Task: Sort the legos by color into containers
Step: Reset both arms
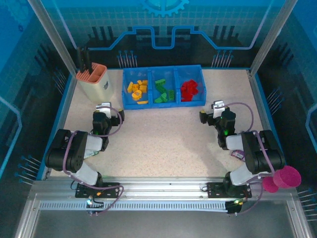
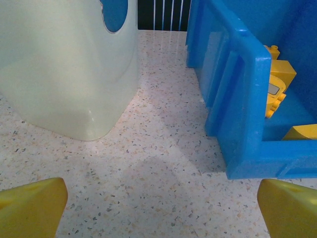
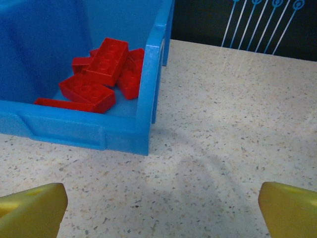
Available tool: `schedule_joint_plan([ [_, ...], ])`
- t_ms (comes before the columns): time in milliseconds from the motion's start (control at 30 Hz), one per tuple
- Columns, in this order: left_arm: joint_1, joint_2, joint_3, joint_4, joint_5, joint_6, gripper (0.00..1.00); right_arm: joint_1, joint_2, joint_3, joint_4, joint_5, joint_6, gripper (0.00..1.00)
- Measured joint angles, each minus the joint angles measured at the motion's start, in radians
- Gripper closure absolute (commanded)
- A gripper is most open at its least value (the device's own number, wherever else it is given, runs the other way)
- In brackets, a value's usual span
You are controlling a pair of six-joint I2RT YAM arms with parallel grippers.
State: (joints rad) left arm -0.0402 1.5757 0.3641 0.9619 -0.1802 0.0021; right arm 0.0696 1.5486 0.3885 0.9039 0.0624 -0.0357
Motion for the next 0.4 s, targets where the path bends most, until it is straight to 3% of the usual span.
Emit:
schedule_joint_plan([
  [400, 0.0, 0.0, 0.0, 0.0, 0.0, 0.0, 0.0, 0.0, 0.0, 0.0, -0.031, -0.018, 0.009, 0.0],
])
